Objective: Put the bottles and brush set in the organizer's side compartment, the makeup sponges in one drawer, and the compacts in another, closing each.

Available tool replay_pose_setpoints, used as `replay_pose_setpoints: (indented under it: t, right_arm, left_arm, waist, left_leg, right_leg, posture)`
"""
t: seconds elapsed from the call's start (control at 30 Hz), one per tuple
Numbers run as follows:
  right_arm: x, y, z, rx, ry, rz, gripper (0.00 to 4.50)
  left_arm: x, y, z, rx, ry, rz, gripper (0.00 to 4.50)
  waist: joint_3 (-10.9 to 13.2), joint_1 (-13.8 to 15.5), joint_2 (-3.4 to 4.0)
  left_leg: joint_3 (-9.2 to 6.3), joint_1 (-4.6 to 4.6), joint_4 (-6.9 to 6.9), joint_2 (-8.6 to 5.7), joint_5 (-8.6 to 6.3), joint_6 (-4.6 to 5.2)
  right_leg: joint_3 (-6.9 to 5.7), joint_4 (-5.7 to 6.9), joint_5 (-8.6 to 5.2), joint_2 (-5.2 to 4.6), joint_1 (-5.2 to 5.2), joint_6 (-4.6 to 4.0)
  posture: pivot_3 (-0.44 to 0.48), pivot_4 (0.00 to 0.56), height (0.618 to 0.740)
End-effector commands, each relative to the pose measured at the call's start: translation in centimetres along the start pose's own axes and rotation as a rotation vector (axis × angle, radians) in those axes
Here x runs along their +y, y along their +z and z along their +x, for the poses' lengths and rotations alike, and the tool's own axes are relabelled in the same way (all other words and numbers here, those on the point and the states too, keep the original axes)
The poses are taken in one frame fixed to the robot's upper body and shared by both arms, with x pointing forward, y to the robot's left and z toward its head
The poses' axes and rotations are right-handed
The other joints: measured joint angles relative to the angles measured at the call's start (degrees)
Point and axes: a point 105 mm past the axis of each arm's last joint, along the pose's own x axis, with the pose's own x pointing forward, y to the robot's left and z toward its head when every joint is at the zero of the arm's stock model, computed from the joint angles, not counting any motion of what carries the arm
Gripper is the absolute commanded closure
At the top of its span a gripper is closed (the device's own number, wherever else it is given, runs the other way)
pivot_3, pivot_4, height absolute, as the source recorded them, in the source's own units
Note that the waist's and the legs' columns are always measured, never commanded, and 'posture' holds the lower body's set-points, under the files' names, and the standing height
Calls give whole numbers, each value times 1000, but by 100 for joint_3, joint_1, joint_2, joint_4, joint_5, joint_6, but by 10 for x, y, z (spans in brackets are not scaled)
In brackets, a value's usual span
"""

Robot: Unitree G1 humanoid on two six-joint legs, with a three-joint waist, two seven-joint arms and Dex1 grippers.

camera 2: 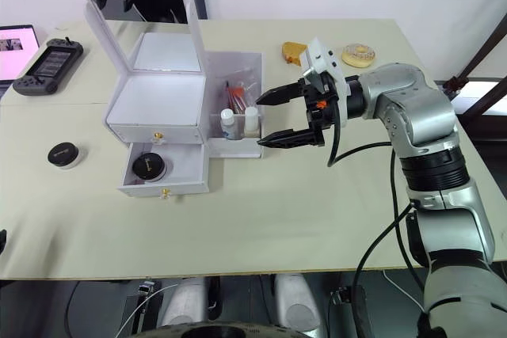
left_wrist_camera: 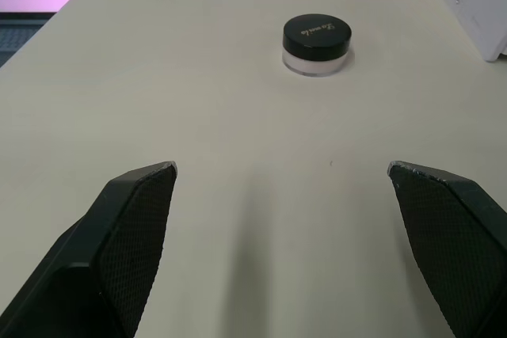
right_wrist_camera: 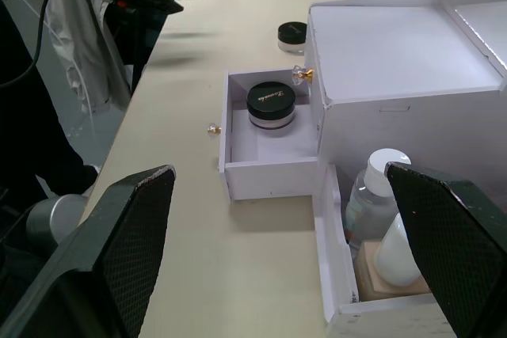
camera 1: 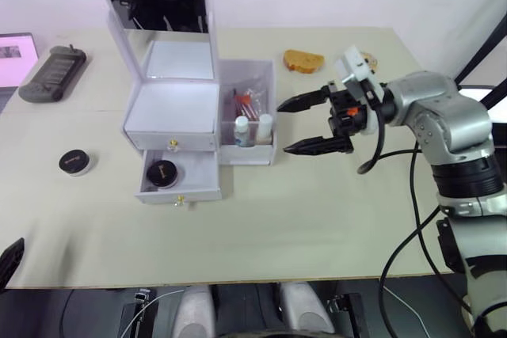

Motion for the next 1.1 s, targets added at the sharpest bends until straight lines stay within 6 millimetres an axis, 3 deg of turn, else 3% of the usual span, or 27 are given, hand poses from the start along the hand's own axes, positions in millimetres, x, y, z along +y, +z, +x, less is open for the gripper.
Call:
replay_pose_setpoints:
  t: [0.03, 0.23, 0.43, 0.57, 0.8, 1.1]
  right_arm:
    - [3, 12, -3, -17, -5, -49, 0]
    - [6, 14, -4, -19, -16, -49, 0]
    - [9, 14, -2, -28, -33, -51, 0]
    - [13, 20, -4, -46, -58, -57, 0]
    - [16, 16, -12, -28, -115, -43, 0]
    - [16, 14, -16, -21, -154, -34, 0]
  left_arm:
    - [1, 11, 5, -31, -11, 35, 21]
    - [-1, 24, 23, -58, -34, 56, 21]
    - [-23, 39, 69, -72, -89, 52, 21]
    - [-38, 33, 102, -45, -90, 41, 21]
    - [-46, 22, 142, -51, -24, -1, 21]
    - [-35, 13, 158, -37, 43, 11, 21]
  waist:
    - [0, -1, 0]
    - [0, 2, 0]
    - [0, 21, 1]
    - [0, 13, 1]
    - [0, 26, 1]
    - [-1, 21, -1]
  left_leg:
    - [0, 0, 0, 0, 0, 0]
    - [1, -1, 0, 0, 0, 0]
    - [1, -1, 1, 0, 0, 0]
    - [1, -5, 2, -1, 1, 1]
    - [-6, -2, 3, 0, 2, 3]
    - [-7, -3, 4, 0, 2, 3]
  right_leg:
    - [0, 0, 0, 0, 0, 0]
    - [0, 0, 0, -2, 0, 0]
    - [0, 3, 0, -1, 2, 0]
    - [0, 5, 2, 2, 2, 3]
    - [-3, 21, 5, 13, 2, 10]
    - [-3, 20, 14, 13, 4, 26]
  posture:
    - [0, 150, 740]
    - [0, 150, 740]
    - [0, 150, 740]
    - [0, 150, 740]
    - [0, 150, 740]
    - [0, 150, 740]
